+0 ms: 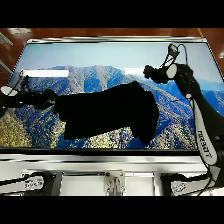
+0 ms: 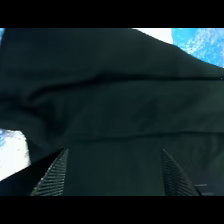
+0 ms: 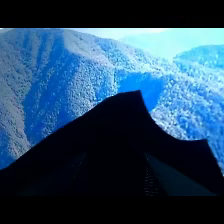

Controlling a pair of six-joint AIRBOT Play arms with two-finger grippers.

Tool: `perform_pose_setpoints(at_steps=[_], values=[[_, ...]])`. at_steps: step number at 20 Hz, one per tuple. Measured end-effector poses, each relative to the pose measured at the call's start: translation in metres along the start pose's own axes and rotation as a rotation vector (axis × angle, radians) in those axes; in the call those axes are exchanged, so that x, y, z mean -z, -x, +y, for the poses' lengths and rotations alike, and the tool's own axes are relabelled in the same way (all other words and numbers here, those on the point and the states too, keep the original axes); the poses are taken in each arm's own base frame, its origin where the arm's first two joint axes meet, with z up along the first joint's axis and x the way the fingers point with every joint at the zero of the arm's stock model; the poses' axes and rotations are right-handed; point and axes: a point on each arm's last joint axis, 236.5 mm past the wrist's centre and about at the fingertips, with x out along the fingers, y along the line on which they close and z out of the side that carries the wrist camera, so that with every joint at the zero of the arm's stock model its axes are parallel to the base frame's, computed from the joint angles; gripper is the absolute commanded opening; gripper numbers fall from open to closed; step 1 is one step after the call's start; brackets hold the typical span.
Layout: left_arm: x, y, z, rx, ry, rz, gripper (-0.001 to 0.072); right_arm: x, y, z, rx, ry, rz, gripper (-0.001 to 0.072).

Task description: Fold the shirts.

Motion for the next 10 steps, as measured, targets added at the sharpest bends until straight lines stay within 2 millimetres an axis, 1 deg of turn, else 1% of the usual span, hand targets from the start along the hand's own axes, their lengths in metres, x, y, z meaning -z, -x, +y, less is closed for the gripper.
perform_pose_setpoints(at_steps=[1, 2, 3, 4, 5, 6, 7, 9, 10], values=[[-0.001, 0.012, 0.01, -0.01, 0.009, 0.028, 0.0658, -0.003, 0.015, -0.009, 0.014, 0.026, 0.012, 0.0465], [0.0, 0.024, 0.023, -0.027, 0.017, 0.057, 0.0658, -0.005, 0.031, -0.023, 0.035, 0.047, 0.032, 0.05], [0.005, 0.038, 0.039, -0.05, 0.027, 0.097, 0.0657, -0.004, 0.046, -0.04, 0.063, 0.062, 0.063, 0.0642], [0.013, 0.049, 0.054, -0.069, 0.036, 0.138, 0.0658, 0.002, 0.062, -0.064, 0.102, 0.074, 0.112, 0.0672], [0.027, 0.059, 0.07, -0.087, 0.051, 0.189, 0.0658, 0.011, 0.075, -0.086, 0.129, 0.067, 0.172, 0.0672], [0.042, 0.065, 0.082, -0.095, 0.068, 0.236, 0.0658, 0.023, 0.087, -0.106, 0.147, 0.047, 0.236, 0.0672], [0.062, 0.067, 0.091, -0.089, 0.093, 0.29, 0.0658, 0.035, 0.096, -0.121, 0.15, 0.021, 0.293, 0.0672], [0.103, 0.06, 0.1, -0.061, 0.132, 0.392, 0.0658, 0.059, 0.109, -0.145, 0.143, -0.048, 0.387, 0.0672], [0.12, 0.053, 0.099, -0.032, 0.149, 0.428, 0.0658, 0.069, 0.112, -0.153, 0.132, -0.08, 0.42, 0.0671]])
